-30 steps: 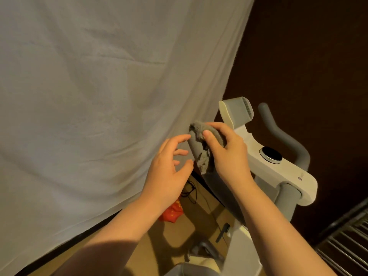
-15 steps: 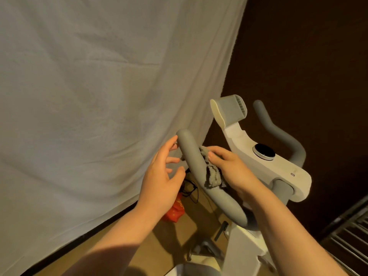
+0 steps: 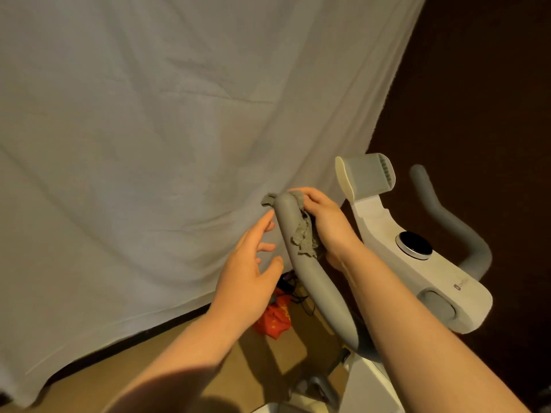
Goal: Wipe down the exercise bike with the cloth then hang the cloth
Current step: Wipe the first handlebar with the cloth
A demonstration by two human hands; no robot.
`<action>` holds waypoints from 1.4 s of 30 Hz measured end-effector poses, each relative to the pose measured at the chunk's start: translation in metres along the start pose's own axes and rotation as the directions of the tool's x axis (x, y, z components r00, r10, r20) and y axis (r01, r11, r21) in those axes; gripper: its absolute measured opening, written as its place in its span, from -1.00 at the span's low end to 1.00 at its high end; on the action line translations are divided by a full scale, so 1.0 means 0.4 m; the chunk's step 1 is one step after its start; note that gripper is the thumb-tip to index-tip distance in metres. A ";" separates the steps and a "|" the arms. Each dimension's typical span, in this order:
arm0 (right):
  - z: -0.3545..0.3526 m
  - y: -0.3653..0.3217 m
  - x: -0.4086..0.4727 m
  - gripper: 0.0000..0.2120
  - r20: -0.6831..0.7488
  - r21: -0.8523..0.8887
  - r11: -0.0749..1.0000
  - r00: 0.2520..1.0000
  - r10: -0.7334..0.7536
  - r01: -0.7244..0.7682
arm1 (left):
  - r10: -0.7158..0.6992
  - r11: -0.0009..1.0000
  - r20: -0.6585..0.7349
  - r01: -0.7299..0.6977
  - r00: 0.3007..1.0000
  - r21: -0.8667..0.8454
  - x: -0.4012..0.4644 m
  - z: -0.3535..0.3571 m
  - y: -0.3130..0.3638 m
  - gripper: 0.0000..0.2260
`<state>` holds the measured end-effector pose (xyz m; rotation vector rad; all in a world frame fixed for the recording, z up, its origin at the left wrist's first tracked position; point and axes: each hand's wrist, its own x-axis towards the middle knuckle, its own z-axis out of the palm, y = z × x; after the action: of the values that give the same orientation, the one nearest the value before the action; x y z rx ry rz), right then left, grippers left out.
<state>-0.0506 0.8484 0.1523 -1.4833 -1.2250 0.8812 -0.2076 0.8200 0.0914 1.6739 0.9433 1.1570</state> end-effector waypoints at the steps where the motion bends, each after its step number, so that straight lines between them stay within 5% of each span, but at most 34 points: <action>1: -0.003 0.018 -0.009 -0.76 0.008 0.030 1.000 1.000 0.005 -0.006 | 0.007 1.000 -0.002 -0.007 1.000 0.015 -0.002 0.000 0.005 -0.40; 4: -0.024 0.033 -0.033 -0.75 0.134 0.103 0.990 0.988 0.083 -0.097 | 0.047 0.997 -0.028 -0.046 0.998 0.059 0.005 0.000 0.018 -0.40; 9: 0.006 -0.011 0.018 -0.74 0.058 0.118 0.990 0.994 -0.089 0.082 | 0.056 0.995 -0.091 -0.048 0.994 0.090 0.025 0.021 0.041 -0.45; 13: -0.027 0.053 -0.014 -0.73 0.167 0.106 0.994 0.986 0.016 -0.034 | 0.059 0.993 -0.119 -0.046 0.991 0.112 0.017 0.026 0.045 -0.46; 18: 0.010 -0.011 0.011 -0.76 0.055 0.165 0.974 0.985 -0.166 0.155 | 0.059 0.994 -0.169 -0.042 0.984 0.105 0.010 0.061 0.052 -0.48; 23: -0.025 0.053 -0.027 -0.80 0.080 0.055 0.993 0.991 -0.111 0.107 | 0.058 0.996 -0.222 -0.041 0.973 0.084 0.005 0.073 0.056 -0.49; 28: -0.017 0.025 -0.071 -0.84 -0.021 -0.096 0.931 0.934 -0.356 0.352 | 0.036 0.998 -0.243 -0.023 0.969 0.055 0.003 0.086 0.064 -0.51; 32: -0.043 0.043 -0.124 -0.82 -0.048 -0.345 0.856 0.904 -0.426 0.385 | 0.078 0.993 -0.233 -0.056 0.969 0.100 0.004 0.055 0.061 -0.58; 38: -0.026 0.035 -0.163 -0.78 -0.111 -0.571 0.767 0.898 -0.425 0.292 | 0.172 0.985 -0.178 -0.164 0.969 0.063 0.041 0.025 0.050 -0.64; 42: 0.012 0.027 -0.187 -0.78 -0.251 -0.529 0.825 0.893 -0.373 0.196 | 0.266 0.963 -0.114 -0.259 0.957 0.072 0.068 -0.004 0.012 -0.64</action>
<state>-0.0692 0.7769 0.1368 -1.6946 -1.4171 0.0793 -0.2010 0.8436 0.1042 1.8313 0.8524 1.4350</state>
